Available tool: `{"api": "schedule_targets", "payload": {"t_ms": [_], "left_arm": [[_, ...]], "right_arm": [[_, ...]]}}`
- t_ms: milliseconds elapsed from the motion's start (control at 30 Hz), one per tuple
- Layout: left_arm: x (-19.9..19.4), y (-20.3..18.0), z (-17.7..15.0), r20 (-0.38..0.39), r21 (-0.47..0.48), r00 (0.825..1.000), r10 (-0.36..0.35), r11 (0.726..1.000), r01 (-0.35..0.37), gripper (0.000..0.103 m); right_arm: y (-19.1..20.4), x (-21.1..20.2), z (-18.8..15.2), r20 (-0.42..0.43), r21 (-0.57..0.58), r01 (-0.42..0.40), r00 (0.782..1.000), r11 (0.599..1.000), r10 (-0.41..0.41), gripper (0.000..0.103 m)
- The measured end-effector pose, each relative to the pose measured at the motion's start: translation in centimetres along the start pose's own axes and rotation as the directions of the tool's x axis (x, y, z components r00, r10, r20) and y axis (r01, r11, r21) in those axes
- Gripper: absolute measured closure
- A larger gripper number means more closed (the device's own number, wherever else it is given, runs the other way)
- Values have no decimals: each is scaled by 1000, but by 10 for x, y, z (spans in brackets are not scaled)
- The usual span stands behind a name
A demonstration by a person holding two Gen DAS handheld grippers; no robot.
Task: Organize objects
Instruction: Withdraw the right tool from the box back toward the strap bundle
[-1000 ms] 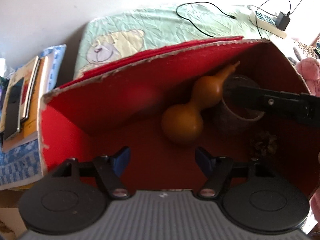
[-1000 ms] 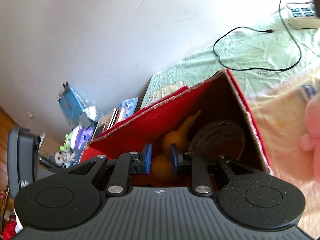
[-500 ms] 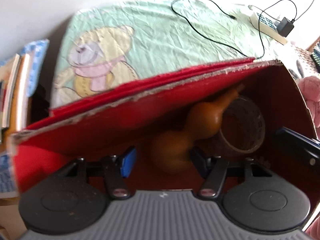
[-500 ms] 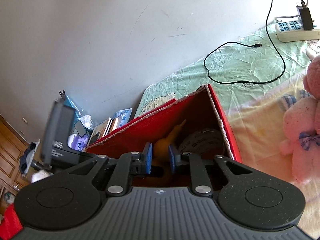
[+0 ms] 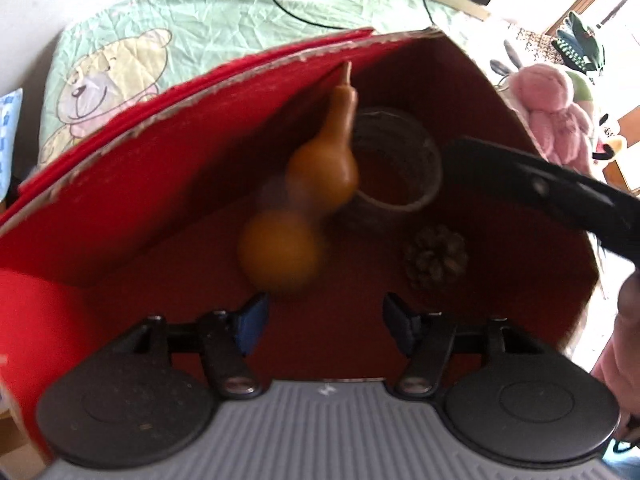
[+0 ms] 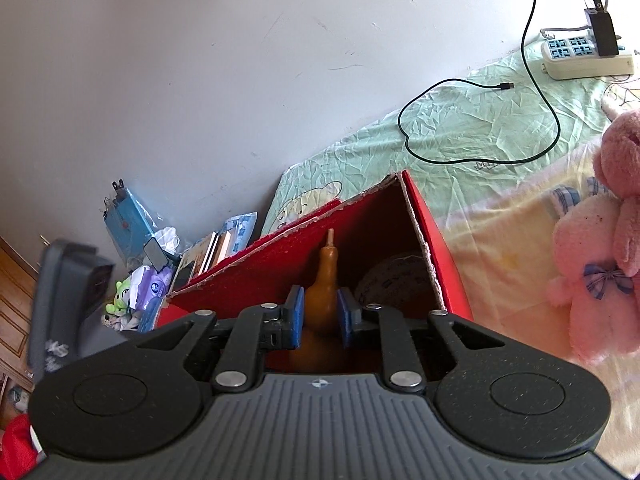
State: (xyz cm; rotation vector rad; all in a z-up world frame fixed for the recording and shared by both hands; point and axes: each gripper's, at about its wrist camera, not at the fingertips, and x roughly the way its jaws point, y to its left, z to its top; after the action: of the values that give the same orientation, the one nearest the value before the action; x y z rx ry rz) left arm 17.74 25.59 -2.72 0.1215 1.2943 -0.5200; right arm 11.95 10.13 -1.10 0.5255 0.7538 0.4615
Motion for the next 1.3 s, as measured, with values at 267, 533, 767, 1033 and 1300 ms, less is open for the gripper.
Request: {"api": "schedule_targets", "payload": {"t_ms": [267,533,767,1033,1300], "left_arm": [[-20,13,-10,107,-65,977,185,982,-178,27],[-17,44,-2,114,-202,964,241,956,-215,34],[-11,36,22,176,-214,916,361,922,-322,38],[29,30,25,25,-145,940,340,932,-333,62],[27,-5,14,16,81,941,338,937,-339,71]], "right_arm": [[6,13,7,-11,-34,25,1000,999,-25,80],[3,13,2,-22,-3,23,999,1000,-23,80],[3,7,-1,-10,6,22,1000,1000,-22,80],[0,-3,-4,6,23,12,1000,1000,-12,81],[3,0,-1,-41,10,31,999,999,-30,78]]}}
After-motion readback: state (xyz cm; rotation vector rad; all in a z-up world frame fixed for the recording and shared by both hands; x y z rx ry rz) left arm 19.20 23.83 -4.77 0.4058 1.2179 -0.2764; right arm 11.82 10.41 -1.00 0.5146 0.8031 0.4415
